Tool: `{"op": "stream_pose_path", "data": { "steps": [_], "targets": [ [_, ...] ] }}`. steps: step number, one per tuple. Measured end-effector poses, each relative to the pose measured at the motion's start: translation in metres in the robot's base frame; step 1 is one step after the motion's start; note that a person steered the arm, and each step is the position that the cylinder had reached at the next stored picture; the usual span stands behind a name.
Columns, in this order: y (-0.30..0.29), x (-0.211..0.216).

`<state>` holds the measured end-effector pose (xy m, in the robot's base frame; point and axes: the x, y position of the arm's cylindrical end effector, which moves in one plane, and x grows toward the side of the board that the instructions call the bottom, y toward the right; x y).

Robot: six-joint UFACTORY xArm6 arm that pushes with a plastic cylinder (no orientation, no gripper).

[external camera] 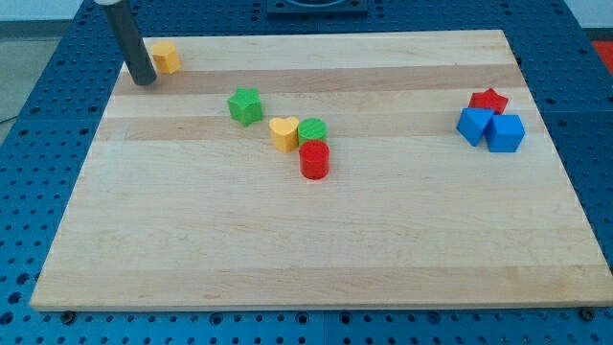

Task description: Slightly push the hexagon to the left

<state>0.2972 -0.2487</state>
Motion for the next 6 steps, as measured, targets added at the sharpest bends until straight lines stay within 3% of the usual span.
{"op": "stream_pose_path", "data": {
  "steps": [1, 2, 6],
  "targets": [
    [0.042, -0.013],
    [0.038, -0.037],
    [0.037, -0.039]
  ]
}}
